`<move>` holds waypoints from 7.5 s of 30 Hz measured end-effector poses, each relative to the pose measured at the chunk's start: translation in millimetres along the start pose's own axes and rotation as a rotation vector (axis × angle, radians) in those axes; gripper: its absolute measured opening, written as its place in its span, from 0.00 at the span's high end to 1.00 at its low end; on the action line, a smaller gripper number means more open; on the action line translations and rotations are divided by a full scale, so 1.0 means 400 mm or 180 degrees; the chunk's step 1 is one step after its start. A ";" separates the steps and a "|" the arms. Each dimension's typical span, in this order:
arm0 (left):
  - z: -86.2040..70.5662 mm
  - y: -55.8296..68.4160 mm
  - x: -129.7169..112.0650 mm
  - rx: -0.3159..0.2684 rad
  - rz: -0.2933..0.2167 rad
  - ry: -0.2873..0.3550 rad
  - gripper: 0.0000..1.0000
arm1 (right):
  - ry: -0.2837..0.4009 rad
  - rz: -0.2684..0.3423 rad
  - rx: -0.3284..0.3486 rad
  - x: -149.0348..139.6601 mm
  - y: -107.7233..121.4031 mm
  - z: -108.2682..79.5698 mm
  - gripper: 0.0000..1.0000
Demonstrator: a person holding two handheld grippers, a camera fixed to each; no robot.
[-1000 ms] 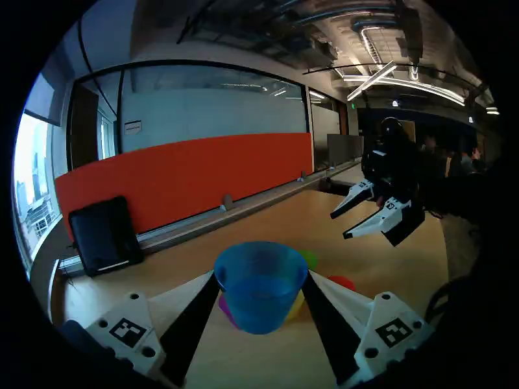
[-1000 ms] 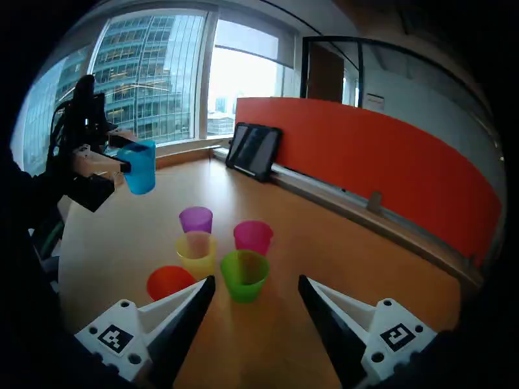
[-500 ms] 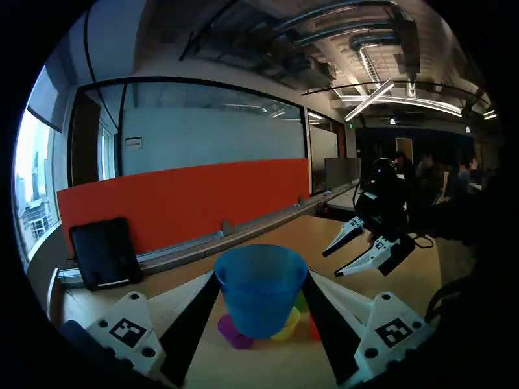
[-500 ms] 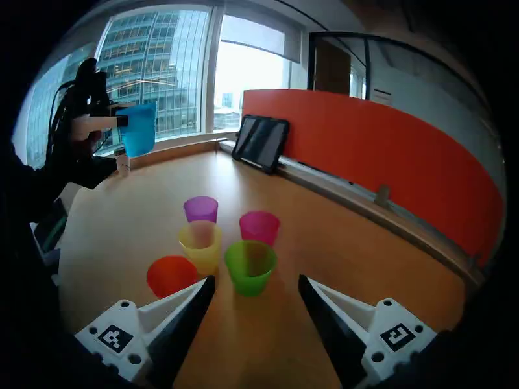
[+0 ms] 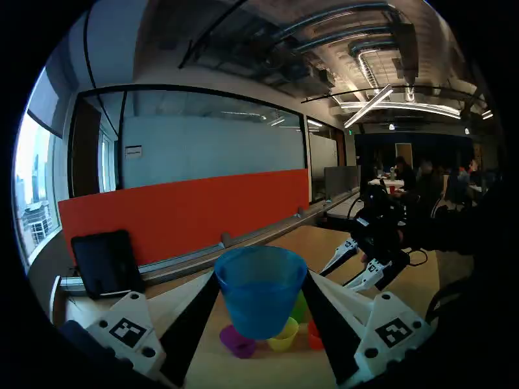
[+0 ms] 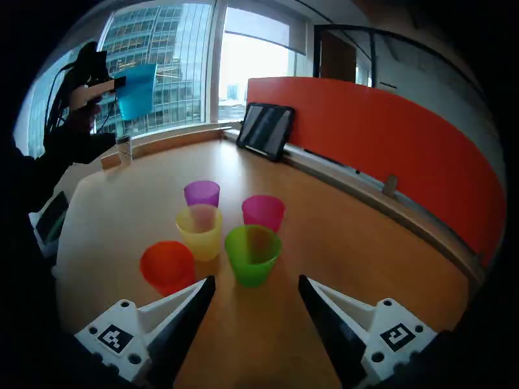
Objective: Pour water
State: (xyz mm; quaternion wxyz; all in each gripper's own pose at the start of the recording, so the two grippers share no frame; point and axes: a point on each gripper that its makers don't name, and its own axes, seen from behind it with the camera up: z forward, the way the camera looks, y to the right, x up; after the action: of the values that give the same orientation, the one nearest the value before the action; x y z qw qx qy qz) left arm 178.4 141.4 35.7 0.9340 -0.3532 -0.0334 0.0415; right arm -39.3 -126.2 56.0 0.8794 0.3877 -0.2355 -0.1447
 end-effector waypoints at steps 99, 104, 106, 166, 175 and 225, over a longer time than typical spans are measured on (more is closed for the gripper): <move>-0.015 -0.040 0.001 0.0107 0.0037 -0.0062 0.13 | 0.1050 -0.0063 -0.0087 0.242 -0.069 0.008 0.08; -0.012 -0.035 0.001 0.0084 0.0035 -0.0059 0.14 | 0.1170 -0.0118 -0.0128 0.263 -0.080 -0.012 0.08; -0.011 -0.033 0.002 0.0078 0.0036 -0.0053 0.14 | 0.1203 -0.0127 -0.0139 0.269 -0.084 -0.018 0.08; 0.016 -0.006 0.132 0.0305 0.0991 0.0283 0.13 | 0.1470 -0.0069 0.0466 0.355 -0.312 -0.082 0.08; 0.013 -0.004 0.177 0.0412 0.1360 0.0364 0.13 | 0.1472 -0.0085 0.0579 0.354 -0.349 -0.068 0.08; 0.004 0.065 0.278 0.0617 0.3016 0.0498 0.13 | 0.1467 -0.0131 0.0828 0.358 -0.432 -0.023 0.09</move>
State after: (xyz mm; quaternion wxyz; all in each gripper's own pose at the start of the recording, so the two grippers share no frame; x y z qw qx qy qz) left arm 287.5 173.0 23.4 0.8407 -0.2430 0.2053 0.4382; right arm 74.3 -296.8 -35.7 0.8494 0.5250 -0.0378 -0.0390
